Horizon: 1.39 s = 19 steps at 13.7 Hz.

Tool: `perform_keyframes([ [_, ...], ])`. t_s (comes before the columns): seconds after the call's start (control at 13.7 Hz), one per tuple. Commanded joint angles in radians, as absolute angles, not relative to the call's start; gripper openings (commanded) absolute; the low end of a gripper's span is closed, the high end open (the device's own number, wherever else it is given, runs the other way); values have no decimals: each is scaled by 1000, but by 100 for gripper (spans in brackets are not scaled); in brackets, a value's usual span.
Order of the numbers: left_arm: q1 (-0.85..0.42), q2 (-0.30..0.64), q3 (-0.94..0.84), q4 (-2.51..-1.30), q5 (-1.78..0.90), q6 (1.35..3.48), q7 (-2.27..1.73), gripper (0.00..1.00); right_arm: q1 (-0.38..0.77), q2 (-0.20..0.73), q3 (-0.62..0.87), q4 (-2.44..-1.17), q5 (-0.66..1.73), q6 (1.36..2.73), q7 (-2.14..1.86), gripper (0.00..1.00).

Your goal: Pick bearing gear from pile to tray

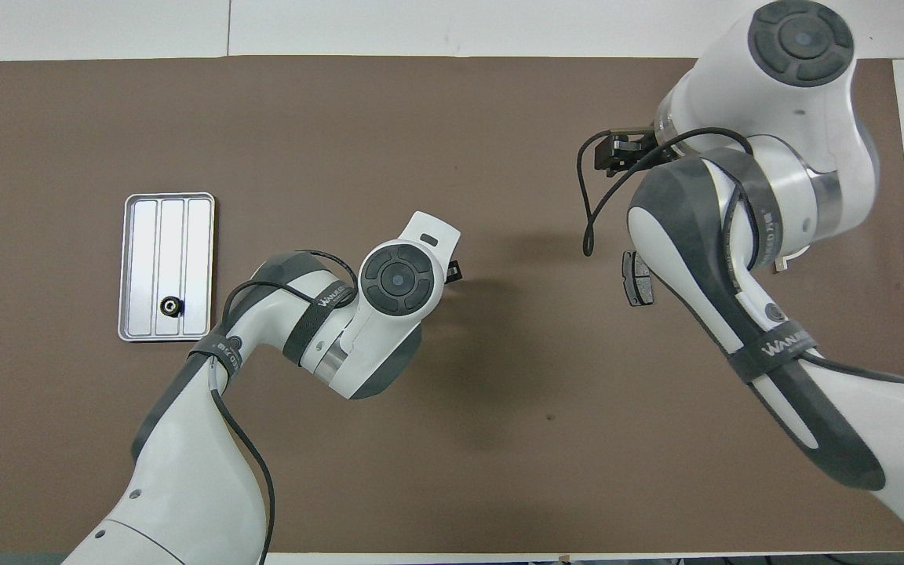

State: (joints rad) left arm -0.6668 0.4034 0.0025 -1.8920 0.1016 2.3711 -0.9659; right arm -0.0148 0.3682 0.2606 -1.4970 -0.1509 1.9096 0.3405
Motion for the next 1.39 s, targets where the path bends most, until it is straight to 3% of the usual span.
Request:
perform_keyframes([
  [0.0,-672,407,6,-1913,129,2396,-983,87,-32,192,197,-1650,-94,1907,185,100],
  [0.22,-677,405,6,-1919,129,2398,-983,84,-17,60,108,-1697,-43,1800,20,100],
  [0.36,-673,405,6,-1919,129,2407,-983,76,0,-10,63,-1695,-38,1697,-8,100],
  [0.44,-670,405,6,-1921,129,2414,-983,65,2,-37,58,-1690,-38,1657,-6,100],
  [0.51,-669,405,6,-1921,129,2421,-983,40,12,-54,48,-1686,-38,1620,-5,100],
  [0.58,-667,406,6,-1919,129,2422,-980,9,23,-66,34,-1680,-37,1590,-3,100],
  [0.66,-661,407,6,-1913,129,2424,-977,0,32,-71,25,-1677,-28,1560,-3,100],
  [0.88,-641,405,18,-1846,129,2329,-915,0,35,-74,20,-1623,40,1445,32,100],
  [1.02,-541,371,2,-1790,115,2191,-759,0,32,-74,25,-1617,37,1427,58,100],
  [1.31,-304,167,15,-1778,-58,1923,-245,0,29,-74,29,-1617,37,1417,58,100],
])
